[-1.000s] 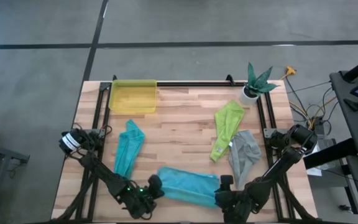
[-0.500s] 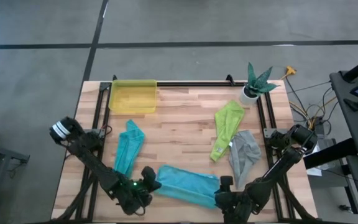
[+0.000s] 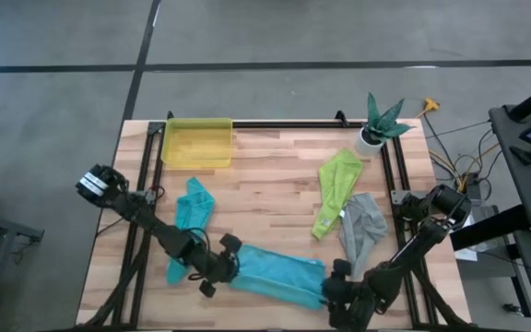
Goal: Roll microfiber towels into tight, uniform cylinder then place into a basket
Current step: Roll the right light blue towel
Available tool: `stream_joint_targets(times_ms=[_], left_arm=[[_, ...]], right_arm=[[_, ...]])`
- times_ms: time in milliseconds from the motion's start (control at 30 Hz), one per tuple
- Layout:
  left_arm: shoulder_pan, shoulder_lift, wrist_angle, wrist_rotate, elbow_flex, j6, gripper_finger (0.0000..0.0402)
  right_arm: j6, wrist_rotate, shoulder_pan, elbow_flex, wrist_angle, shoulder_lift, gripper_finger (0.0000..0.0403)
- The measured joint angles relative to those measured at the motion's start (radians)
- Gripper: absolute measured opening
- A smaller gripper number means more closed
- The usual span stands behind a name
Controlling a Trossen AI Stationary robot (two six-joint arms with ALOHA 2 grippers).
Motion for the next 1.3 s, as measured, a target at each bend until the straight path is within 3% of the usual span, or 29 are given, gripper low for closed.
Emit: stream_joint_targets(times_ms=[633, 867, 1033, 1233, 1300], left_arm=[[0.012, 0.11, 0.058, -0.02, 0.014, 0.001, 0.0032], [0.012, 0.066, 0.04, -0.002, 0.01, 0.002, 0.0032], [0.017, 0.04, 0.053, -0.041, 0.015, -0.007, 0.0032], [0.017, 0.034, 0.041, 0.094, 0.008, -0.025, 0.0032], [0.018, 0.027, 0.042, 0.097, 0.012, -0.032, 0.0032]], right_arm=[[-0.008, -0.006, -0.002, -0.022, 0.086, 0.0, 0.0219], [-0.009, -0.006, -0.002, -0.023, 0.087, 0.0, 0.0219], [0.005, -0.01, -0.004, -0.05, 0.08, 0.0, 0.0219], [0.025, -0.033, -0.004, -0.061, 0.088, 0.0, 0.0193], [0.018, -0.033, -0.004, -0.061, 0.102, 0.0, 0.0182]])
